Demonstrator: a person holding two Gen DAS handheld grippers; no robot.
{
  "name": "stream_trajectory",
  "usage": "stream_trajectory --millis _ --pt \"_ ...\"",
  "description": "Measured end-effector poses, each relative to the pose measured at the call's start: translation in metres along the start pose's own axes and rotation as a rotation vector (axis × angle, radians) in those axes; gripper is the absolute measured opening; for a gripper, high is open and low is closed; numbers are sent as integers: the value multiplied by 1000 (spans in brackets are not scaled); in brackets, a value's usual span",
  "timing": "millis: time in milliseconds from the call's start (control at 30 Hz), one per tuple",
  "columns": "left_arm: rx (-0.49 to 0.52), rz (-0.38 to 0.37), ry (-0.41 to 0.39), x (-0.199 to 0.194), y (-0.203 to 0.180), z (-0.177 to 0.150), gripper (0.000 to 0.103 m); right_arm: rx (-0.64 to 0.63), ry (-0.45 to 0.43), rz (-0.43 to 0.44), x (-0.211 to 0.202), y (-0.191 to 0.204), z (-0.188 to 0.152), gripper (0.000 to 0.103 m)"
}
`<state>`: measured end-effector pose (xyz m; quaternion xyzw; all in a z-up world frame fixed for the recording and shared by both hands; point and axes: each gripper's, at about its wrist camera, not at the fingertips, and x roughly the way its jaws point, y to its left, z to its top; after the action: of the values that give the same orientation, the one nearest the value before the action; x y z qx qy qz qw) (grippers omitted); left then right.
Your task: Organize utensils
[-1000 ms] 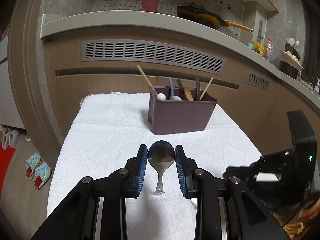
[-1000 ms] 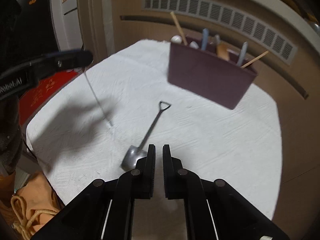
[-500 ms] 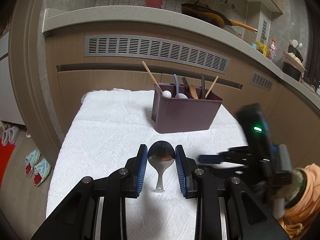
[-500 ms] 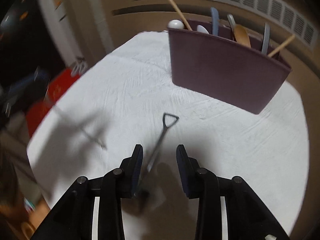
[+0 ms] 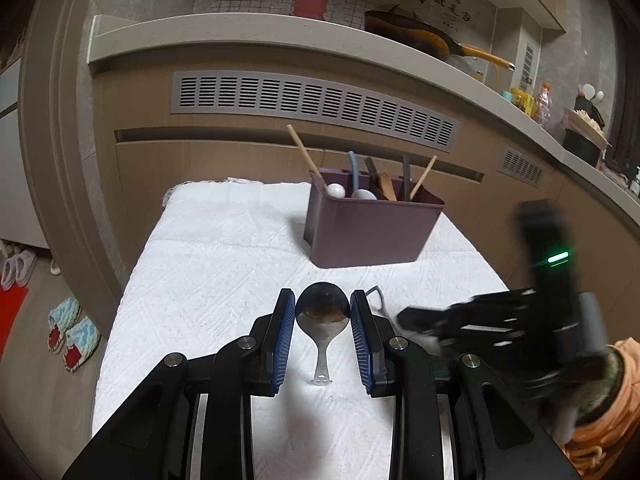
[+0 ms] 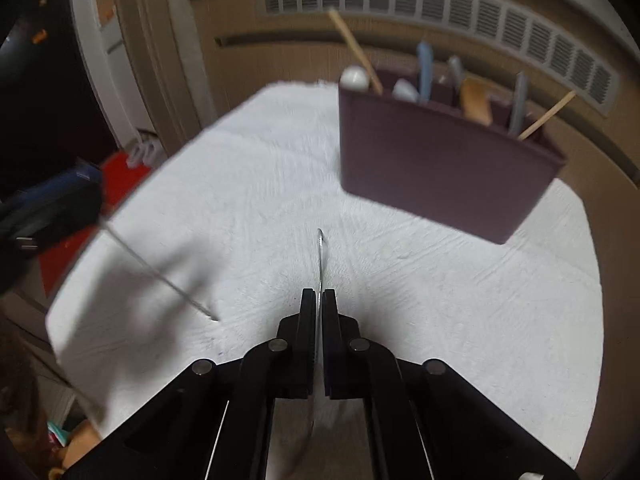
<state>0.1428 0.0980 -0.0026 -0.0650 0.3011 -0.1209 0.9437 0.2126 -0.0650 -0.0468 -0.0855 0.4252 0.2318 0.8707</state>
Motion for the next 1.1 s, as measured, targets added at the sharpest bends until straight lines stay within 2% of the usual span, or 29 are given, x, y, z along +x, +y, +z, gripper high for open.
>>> stream_trajectory --millis 167,233,333,367,467,500,700,767,800,867,967,1100 --pt "36 -13 -21 -6 -17 6 29 31 -149 -3 -61 -17 -10 2" --pt "46 -10 -21 -6 -21 7 29 23 -162 -12 -71 -21 -12 3" --pt "45 11 -14 -5 -24 8 29 -37 -137 -6 -60 -18 -13 5" --pt "41 17 -11 -5 -22 8 29 -60 -115 14 -50 -16 -13 9" --pt "38 29 -4 -4 -17 7 29 -53 -56 20 -7 -12 -9 36" --pt "34 31 0 -3 -14 6 29 -48 -42 16 6 -12 -7 37" --pt "6 21 14 2 0 -1 29 -37 71 -26 76 -5 11 37" --pt "-3 17 16 4 4 -2 29 -76 55 -52 79 4 12 37" --pt "-6 17 14 5 5 -2 29 -98 56 -63 79 7 12 33" --pt "-13 16 13 4 6 -3 29 -105 77 -33 75 10 11 21" --pt "-7 18 12 4 5 -4 29 -93 48 -36 58 6 8 21" --pt "6 18 12 3 -2 -3 29 -66 -76 4 -1 -1 1 21"
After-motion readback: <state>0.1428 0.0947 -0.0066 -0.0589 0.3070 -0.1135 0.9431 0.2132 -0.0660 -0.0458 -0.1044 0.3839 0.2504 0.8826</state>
